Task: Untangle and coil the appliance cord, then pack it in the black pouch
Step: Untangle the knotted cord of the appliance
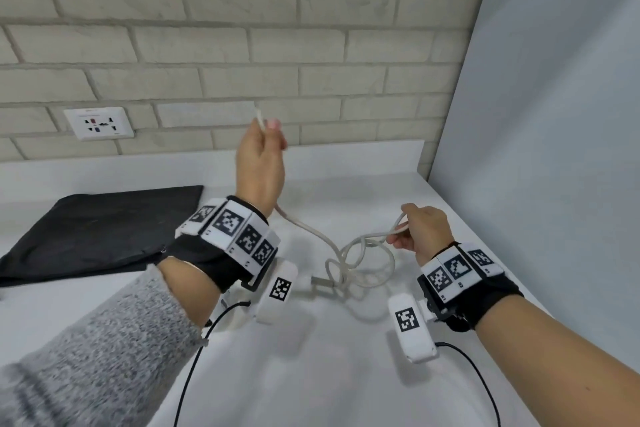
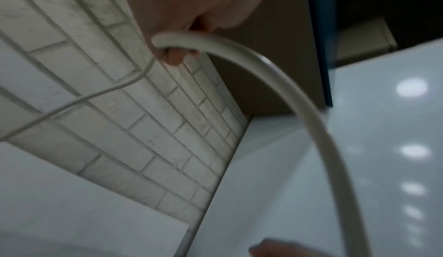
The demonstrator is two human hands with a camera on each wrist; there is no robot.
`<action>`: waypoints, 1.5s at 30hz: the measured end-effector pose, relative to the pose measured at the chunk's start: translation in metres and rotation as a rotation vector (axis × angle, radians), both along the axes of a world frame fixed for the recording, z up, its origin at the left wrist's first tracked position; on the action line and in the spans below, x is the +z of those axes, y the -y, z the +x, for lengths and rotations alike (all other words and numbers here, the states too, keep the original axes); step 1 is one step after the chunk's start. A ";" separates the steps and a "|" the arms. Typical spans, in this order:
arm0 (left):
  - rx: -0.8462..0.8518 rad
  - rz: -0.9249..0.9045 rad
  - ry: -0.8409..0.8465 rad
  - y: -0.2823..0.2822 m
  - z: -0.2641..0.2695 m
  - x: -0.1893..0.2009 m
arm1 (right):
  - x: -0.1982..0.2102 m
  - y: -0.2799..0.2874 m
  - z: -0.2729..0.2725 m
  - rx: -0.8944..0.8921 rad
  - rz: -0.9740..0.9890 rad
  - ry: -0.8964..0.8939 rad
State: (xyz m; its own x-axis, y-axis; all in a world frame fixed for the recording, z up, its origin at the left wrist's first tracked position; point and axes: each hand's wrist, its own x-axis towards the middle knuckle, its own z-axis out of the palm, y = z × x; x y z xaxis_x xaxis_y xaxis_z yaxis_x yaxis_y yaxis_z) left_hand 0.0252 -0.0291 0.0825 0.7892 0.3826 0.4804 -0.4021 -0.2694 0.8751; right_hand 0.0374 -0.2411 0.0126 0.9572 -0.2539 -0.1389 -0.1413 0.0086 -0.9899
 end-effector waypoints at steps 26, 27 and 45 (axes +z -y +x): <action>-0.555 0.336 -0.418 0.032 -0.014 -0.043 | 0.067 0.006 -0.022 0.453 -0.231 0.475; -0.546 0.266 -0.414 0.031 -0.015 -0.041 | 0.065 0.009 -0.020 0.384 -0.247 0.470; -0.360 0.165 -0.355 0.022 -0.023 -0.027 | 0.049 -0.017 -0.013 0.614 0.233 0.293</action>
State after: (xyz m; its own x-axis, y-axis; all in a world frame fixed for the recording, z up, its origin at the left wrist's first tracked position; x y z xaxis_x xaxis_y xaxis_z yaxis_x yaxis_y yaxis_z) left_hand 0.0027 -0.0508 0.0559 0.9817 -0.0006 0.1904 -0.1809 -0.3148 0.9318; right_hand 0.0245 -0.2241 0.0619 0.9240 0.3471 0.1603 0.0825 0.2283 -0.9701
